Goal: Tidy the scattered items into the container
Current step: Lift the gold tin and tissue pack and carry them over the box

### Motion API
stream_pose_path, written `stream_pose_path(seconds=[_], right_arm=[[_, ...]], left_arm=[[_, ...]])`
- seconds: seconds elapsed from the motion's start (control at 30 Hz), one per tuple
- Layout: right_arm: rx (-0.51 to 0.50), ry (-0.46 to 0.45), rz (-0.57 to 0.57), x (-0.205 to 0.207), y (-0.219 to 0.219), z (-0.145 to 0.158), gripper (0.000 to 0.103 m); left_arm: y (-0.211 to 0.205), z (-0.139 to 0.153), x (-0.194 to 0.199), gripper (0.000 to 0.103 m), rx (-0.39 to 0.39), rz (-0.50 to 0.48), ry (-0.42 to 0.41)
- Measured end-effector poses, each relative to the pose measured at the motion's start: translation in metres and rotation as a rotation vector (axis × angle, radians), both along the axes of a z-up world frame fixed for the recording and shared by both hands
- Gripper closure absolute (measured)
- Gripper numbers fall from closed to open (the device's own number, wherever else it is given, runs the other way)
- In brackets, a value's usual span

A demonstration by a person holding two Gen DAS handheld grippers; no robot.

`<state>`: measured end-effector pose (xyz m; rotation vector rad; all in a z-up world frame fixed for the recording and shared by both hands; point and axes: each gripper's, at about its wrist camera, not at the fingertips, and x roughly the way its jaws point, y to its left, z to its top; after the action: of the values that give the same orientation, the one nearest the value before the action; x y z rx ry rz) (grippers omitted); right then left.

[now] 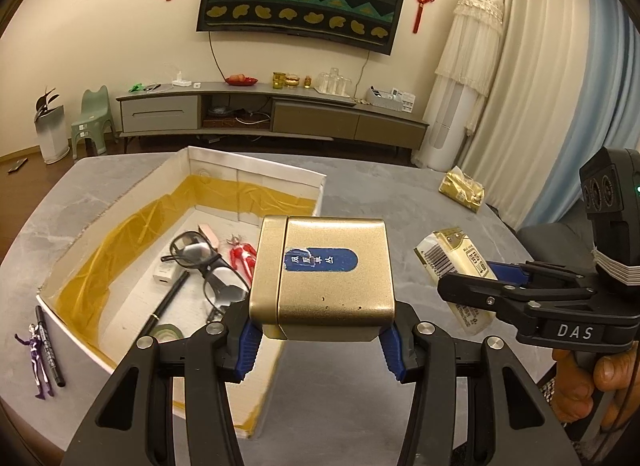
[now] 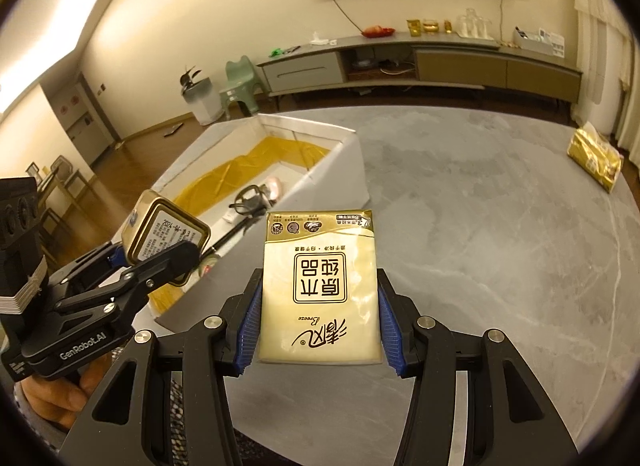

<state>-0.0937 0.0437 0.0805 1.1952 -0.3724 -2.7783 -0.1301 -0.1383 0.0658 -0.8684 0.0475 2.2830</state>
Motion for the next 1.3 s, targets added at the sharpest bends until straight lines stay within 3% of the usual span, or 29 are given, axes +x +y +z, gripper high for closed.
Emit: stream_pose_path(seconds=[0.67, 1.3], right_arm=[[0.067, 0.013, 0.087, -0.038, -0.054, 0.023, 0.049], [0.094, 0.002, 0.131, -0.072, -0.082, 0.025, 0.049]], left_arm=[[-0.039, 0.007, -0.035, 0.052, 0.011, 0.055, 0.020], [-0.063, 0.007, -0.065, 0.052, 0.014, 0.077, 0.029]])
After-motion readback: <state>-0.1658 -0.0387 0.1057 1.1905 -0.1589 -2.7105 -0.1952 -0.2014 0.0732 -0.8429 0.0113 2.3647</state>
